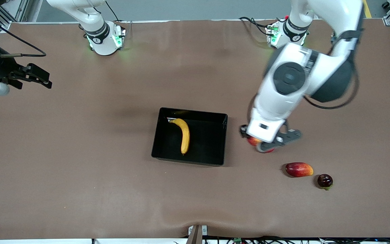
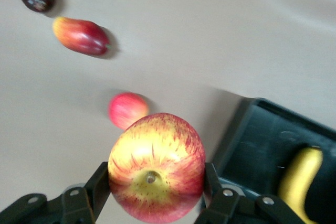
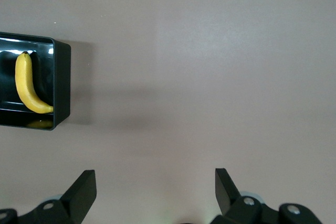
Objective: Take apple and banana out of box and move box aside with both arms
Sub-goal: 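Lift the apple out of the tray with the left gripper, then lower the apple beside the red apple and open the left gripper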
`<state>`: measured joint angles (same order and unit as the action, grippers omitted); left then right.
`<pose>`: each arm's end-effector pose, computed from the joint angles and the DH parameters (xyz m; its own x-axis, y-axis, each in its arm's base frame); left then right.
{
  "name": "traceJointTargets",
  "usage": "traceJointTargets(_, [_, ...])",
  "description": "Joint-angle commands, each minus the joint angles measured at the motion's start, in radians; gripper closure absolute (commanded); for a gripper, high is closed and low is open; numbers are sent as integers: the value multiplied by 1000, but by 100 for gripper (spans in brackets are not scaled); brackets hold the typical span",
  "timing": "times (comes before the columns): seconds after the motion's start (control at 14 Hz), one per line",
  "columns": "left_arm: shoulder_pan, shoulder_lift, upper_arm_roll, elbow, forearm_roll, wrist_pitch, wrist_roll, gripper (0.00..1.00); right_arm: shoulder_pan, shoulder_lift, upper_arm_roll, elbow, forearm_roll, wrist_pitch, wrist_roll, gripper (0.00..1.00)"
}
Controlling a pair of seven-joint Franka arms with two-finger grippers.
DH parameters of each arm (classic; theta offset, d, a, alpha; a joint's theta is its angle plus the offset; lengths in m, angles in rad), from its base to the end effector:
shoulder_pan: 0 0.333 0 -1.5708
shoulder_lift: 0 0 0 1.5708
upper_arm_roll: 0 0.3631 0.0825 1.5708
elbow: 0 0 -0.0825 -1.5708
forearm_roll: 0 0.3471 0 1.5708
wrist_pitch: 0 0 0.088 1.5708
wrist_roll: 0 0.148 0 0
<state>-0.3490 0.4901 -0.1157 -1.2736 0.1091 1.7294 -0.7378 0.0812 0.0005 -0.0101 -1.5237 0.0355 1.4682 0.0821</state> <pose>0.6242 -0.2776 0.4797 0.9646 0.2633 0.0122 0.2636 -0.9628 -0.0602 0.5035 0.0414 0.6420 0.9983 -0.0074 -0.0586 -0.0093 -0.9995 -0.0308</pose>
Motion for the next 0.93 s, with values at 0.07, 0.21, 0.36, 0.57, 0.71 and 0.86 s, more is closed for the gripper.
traceJointTargets(0.07, [142,-86,-15,-192,-26,4,194,100,6,7,-2,16,-9,-5,19,0])
traceJointTargets(0.21, [226,-117,-13,-307,-19,47,285,100,8,7,-2,13,-9,-6,19,0])
traceJointTargets(0.36, [301,-156,-15,-435,-19,145,368,100,8,7,-2,13,-9,-5,19,0])
traceJointTargets(0.57, [315,-188,-12,-634,-14,345,391,100,12,13,-2,13,-9,-5,19,0])
traceJointTargets(0.71, [323,-183,-12,-720,-12,459,391,100,11,13,-2,11,-8,-5,19,0])
traceJointTargets(0.86, [323,-168,-12,-806,-12,580,393,100,11,15,-2,11,-9,-6,19,0])
